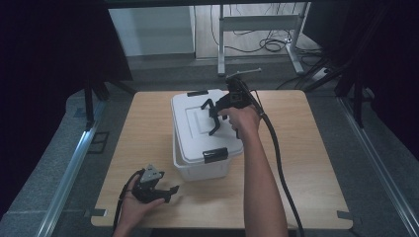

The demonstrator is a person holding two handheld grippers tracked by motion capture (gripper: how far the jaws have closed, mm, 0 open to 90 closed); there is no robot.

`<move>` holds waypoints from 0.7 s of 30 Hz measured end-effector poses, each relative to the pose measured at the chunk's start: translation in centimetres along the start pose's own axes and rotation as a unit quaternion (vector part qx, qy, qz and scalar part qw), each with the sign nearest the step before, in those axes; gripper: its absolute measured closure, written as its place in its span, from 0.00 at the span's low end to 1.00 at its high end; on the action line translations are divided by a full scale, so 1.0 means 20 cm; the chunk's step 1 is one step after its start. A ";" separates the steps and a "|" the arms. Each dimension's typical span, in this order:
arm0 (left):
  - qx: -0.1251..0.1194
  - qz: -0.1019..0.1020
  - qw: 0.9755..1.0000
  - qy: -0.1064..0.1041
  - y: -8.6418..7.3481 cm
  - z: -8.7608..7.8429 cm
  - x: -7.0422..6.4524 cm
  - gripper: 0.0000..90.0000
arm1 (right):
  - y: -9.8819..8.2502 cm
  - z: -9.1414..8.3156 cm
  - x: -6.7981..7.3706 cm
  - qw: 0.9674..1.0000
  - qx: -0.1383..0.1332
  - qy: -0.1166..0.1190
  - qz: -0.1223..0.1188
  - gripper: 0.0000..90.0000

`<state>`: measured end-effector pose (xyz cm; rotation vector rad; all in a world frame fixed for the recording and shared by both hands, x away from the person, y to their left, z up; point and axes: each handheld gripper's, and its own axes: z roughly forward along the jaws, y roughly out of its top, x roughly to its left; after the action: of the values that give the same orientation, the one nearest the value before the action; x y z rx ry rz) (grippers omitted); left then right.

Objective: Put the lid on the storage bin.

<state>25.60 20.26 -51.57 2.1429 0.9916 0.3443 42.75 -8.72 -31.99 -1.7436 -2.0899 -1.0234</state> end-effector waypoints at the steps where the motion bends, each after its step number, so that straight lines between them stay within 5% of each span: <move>1: 0.000 0.001 1.000 0.000 0.00 0.00 0.00 0.24 | 0.00 0.01 0.01 1.000 -0.003 0.000 0.003 0.94; 21: 0.002 0.002 1.000 -0.006 0.00 0.00 0.00 0.24 | -0.02 0.25 -0.01 0.999 0.004 -0.026 0.036 0.94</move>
<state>25.60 20.15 -51.63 2.1485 0.9833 0.3310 43.70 -5.69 -35.92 -1.8473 -2.0420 -0.9565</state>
